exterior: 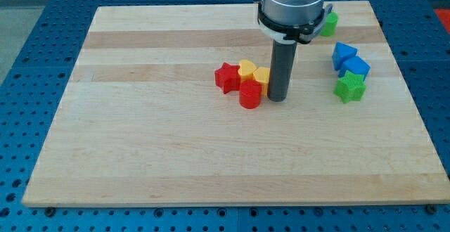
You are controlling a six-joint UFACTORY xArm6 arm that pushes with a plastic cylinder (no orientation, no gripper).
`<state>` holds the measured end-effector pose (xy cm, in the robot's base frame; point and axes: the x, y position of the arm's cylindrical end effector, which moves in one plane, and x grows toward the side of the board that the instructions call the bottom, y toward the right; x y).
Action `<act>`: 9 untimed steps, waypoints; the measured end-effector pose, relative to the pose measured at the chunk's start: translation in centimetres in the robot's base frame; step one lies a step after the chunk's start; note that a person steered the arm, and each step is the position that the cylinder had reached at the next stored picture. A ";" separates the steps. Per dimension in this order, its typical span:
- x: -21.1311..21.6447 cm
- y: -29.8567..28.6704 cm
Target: Move the green circle down a bit
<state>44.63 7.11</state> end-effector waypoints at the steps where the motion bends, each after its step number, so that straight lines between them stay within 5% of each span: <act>1: 0.0 0.0; 4: -4.6 3.7; 7: -17.7 3.8; 9: -23.3 8.7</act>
<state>21.36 15.79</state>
